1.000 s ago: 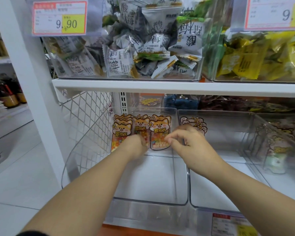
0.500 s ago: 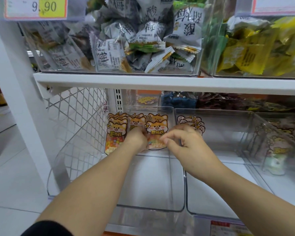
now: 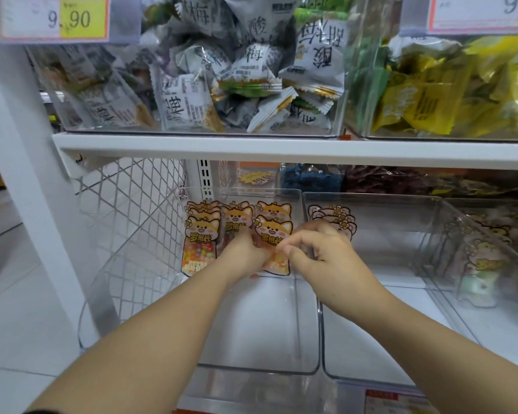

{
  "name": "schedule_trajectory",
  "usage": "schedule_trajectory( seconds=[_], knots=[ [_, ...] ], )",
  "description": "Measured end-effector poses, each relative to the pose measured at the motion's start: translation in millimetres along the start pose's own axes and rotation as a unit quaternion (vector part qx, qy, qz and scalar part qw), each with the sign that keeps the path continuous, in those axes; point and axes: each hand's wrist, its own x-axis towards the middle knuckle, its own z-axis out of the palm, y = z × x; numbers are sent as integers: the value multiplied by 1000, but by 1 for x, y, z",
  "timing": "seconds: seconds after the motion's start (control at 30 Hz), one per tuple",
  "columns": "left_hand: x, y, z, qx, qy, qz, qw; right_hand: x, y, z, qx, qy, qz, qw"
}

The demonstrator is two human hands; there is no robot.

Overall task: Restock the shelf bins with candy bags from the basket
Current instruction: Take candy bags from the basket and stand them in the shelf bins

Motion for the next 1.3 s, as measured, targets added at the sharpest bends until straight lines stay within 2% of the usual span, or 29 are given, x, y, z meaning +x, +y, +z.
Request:
schedule_trajectory(
  seconds=[0.07, 0.13, 0.2, 0.5, 0.77, 0.9, 0.97, 1.07, 1.17, 1.23, 1.3],
  knots=[
    [-9, -1, -2, 16, -74, 28, 997, 0, 0, 0, -1, 6, -1, 1000],
    [-10, -5, -2, 22, -109, 59, 992, 0, 0, 1, 3, 11, -1, 1000],
    [-4, -10, -2, 38, -106, 91, 989, 0, -1, 1, 5, 11, 0, 1000],
    [11, -23, -3, 83, -97, 123, 984, 0, 3, 2, 4, 17, -7, 1000],
    [-60, -5, -40, 115, -48, 92, 988, -9, -1, -11, -11, 45, -31, 998],
    [-124, 6, -47, 46, 72, 154, 984, -43, -12, -30, -22, 74, -57, 995],
    [-170, 7, -36, -7, 107, 188, 976, -79, -16, -36, -17, 99, -76, 992],
    [-240, -8, -3, -50, 72, 198, 976, -144, -11, -37, -25, 114, -100, 988],
    [-287, -33, 39, -48, 7, 175, 983, -204, 13, -26, -5, 77, -55, 996],
    [-303, -56, 69, -3, -49, 143, 989, -238, 39, -14, 2, 22, 11, 1000],
    [-311, -82, 97, 42, -87, 106, 990, -266, 70, -1, -27, -77, 79, 994]
  ],
)
